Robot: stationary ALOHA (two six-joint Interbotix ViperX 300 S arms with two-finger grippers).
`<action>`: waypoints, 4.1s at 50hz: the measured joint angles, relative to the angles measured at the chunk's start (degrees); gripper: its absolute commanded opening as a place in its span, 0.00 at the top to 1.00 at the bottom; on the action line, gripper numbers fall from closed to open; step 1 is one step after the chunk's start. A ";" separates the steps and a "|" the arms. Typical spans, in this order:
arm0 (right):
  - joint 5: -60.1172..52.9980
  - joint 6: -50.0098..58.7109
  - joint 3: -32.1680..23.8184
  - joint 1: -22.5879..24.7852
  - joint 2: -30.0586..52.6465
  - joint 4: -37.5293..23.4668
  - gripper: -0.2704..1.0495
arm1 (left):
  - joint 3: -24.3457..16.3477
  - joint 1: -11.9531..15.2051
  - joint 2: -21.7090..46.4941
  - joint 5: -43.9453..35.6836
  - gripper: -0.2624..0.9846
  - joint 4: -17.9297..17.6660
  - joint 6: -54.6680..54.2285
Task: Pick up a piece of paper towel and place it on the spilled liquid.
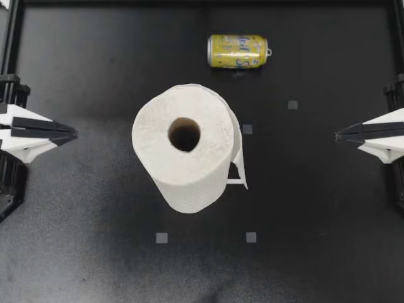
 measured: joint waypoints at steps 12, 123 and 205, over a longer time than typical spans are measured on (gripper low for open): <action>6.42 0.62 -1.93 0.09 2.46 0.00 0.78 | -2.20 0.44 2.55 0.44 0.78 0.00 -0.18; 106.26 117.42 -40.17 40.17 66.36 -81.21 0.26 | -16.70 0.53 24.70 6.77 0.78 -2.81 -0.18; 101.95 117.16 -37.71 24.96 66.27 -87.10 0.54 | -15.82 0.53 23.64 7.29 0.78 -3.52 -1.05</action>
